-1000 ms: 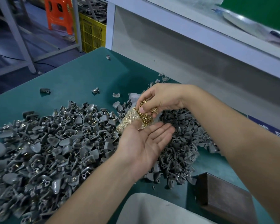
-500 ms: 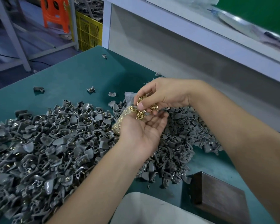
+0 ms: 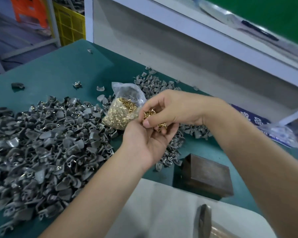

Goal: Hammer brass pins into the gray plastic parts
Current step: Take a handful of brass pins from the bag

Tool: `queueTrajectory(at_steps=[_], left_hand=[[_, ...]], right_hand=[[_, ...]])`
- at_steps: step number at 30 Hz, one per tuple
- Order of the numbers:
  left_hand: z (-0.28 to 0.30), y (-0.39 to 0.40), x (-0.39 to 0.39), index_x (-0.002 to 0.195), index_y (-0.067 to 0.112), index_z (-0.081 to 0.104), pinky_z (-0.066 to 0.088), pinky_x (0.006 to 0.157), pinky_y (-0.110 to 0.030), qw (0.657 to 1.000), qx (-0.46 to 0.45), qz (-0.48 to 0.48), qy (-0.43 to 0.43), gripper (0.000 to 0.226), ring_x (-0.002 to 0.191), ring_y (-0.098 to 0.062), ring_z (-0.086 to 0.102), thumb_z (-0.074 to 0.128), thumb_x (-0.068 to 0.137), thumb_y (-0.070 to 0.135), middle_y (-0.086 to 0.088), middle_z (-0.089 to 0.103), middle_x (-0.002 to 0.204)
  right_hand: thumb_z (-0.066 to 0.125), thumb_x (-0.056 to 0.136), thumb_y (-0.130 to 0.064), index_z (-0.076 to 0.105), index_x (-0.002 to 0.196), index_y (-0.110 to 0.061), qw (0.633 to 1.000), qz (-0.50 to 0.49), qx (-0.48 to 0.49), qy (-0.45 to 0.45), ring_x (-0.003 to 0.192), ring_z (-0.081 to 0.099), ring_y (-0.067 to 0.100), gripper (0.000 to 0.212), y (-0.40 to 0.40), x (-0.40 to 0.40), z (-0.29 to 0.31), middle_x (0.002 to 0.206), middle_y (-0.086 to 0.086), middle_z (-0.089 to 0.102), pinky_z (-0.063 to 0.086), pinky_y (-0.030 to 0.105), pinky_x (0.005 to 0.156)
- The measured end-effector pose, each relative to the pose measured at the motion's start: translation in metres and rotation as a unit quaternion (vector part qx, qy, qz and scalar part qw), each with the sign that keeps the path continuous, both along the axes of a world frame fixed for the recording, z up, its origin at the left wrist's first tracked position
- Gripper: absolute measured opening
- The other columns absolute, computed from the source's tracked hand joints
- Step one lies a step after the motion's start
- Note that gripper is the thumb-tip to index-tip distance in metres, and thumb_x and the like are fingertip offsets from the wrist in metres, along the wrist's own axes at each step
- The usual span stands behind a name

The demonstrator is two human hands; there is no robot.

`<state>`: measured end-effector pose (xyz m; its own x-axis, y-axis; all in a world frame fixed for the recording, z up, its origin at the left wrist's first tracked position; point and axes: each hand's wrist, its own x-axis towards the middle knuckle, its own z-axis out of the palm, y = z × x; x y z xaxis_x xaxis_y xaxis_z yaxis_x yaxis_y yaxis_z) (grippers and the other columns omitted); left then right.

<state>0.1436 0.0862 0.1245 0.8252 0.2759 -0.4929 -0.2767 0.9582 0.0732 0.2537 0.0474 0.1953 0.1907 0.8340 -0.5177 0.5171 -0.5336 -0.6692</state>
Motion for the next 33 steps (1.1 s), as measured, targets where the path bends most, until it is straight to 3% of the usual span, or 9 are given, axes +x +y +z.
queueTrajectory(at_steps=[3,6,11,15,19,22,26,30,33], left_hand=[[-0.008,-0.026,-0.017,0.095,0.002,0.068,0.058,0.086,-0.048,0.999,0.027,-0.023,0.022,0.044,0.059,-0.023,0.066,0.026,0.105,0.012,-0.016,0.074,0.080],[-0.023,-0.054,-0.040,0.105,0.007,0.061,0.058,0.054,-0.035,0.998,0.015,-0.037,0.040,0.036,0.042,-0.019,0.057,0.026,0.104,0.010,-0.015,0.068,0.073],[-0.051,-0.095,-0.081,0.094,0.003,0.062,0.051,0.045,-0.026,0.996,-0.014,-0.065,0.054,0.032,0.051,-0.024,0.065,0.032,0.099,0.014,-0.016,0.068,0.073],[-0.066,-0.120,-0.103,0.092,0.003,0.066,0.059,0.077,-0.037,0.996,-0.017,-0.031,0.081,0.035,0.068,-0.024,0.074,0.033,0.098,0.012,-0.016,0.073,0.082],[-0.070,-0.131,-0.108,0.076,0.007,0.063,0.058,0.074,-0.032,0.992,0.017,0.018,0.126,0.039,0.061,-0.019,0.072,0.032,0.099,0.014,-0.011,0.070,0.069],[-0.070,-0.129,-0.107,0.090,0.011,0.067,0.056,0.086,-0.029,0.993,0.010,0.027,0.114,0.034,0.079,-0.019,0.072,0.036,0.099,0.020,-0.007,0.071,0.087],[-0.078,-0.127,-0.105,0.096,0.014,0.073,0.059,0.069,-0.029,0.991,0.020,0.039,0.129,0.037,0.078,-0.019,0.076,0.039,0.103,0.028,-0.007,0.077,0.093],[-0.082,-0.127,-0.103,0.099,0.013,0.074,0.057,0.086,-0.035,0.987,0.045,0.046,0.150,0.038,0.092,-0.023,0.073,0.040,0.104,0.029,-0.009,0.077,0.104],[-0.082,-0.130,-0.102,0.096,0.016,0.072,0.059,0.075,-0.031,0.988,0.056,0.037,0.136,0.034,0.081,-0.021,0.074,0.042,0.104,0.031,-0.005,0.076,0.094]], right_hand=[[0.077,0.090,-0.016,0.079,0.097,-0.029,0.999,-0.024,0.029,-0.016,0.065,0.066,0.015,0.014,-0.037,-0.024,-0.012,0.089,0.018,0.073,0.059,0.032,0.063],[0.076,0.090,-0.014,0.078,0.095,-0.029,0.997,-0.037,0.054,-0.030,0.062,0.069,0.013,0.017,-0.075,-0.052,-0.029,0.080,0.001,0.076,0.060,0.027,0.061],[0.072,0.084,-0.005,0.079,0.094,-0.023,0.988,-0.057,0.135,-0.055,0.080,0.073,0.014,0.022,-0.126,-0.101,-0.068,0.089,-0.008,0.077,0.063,0.033,0.073],[0.073,0.084,-0.005,0.079,0.094,-0.022,0.981,-0.080,0.167,-0.052,0.088,0.070,0.004,0.021,-0.151,-0.127,-0.098,0.091,-0.013,0.076,0.057,0.033,0.087],[0.073,0.083,-0.001,0.079,0.095,-0.021,0.963,-0.122,0.232,-0.059,0.094,0.069,0.004,0.024,-0.160,-0.145,-0.121,0.094,-0.013,0.075,0.052,0.022,0.089],[0.073,0.083,0.002,0.077,0.096,-0.018,0.936,-0.167,0.299,-0.079,0.098,0.067,0.008,0.024,-0.159,-0.158,-0.137,0.095,-0.011,0.072,0.050,0.026,0.092],[0.070,0.085,0.003,0.075,0.098,-0.017,0.902,-0.229,0.362,-0.060,0.102,0.066,0.012,0.024,-0.158,-0.170,-0.157,0.098,-0.010,0.071,0.049,0.029,0.098],[0.071,0.086,0.000,0.075,0.099,-0.018,0.875,-0.295,0.383,-0.025,0.107,0.067,0.012,0.023,-0.161,-0.176,-0.169,0.103,-0.005,0.073,0.049,0.025,0.096],[0.072,0.089,-0.004,0.074,0.099,-0.017,0.853,-0.336,0.400,-0.001,0.108,0.067,0.013,0.016,-0.161,-0.179,-0.172,0.104,-0.004,0.073,0.049,0.027,0.098]])
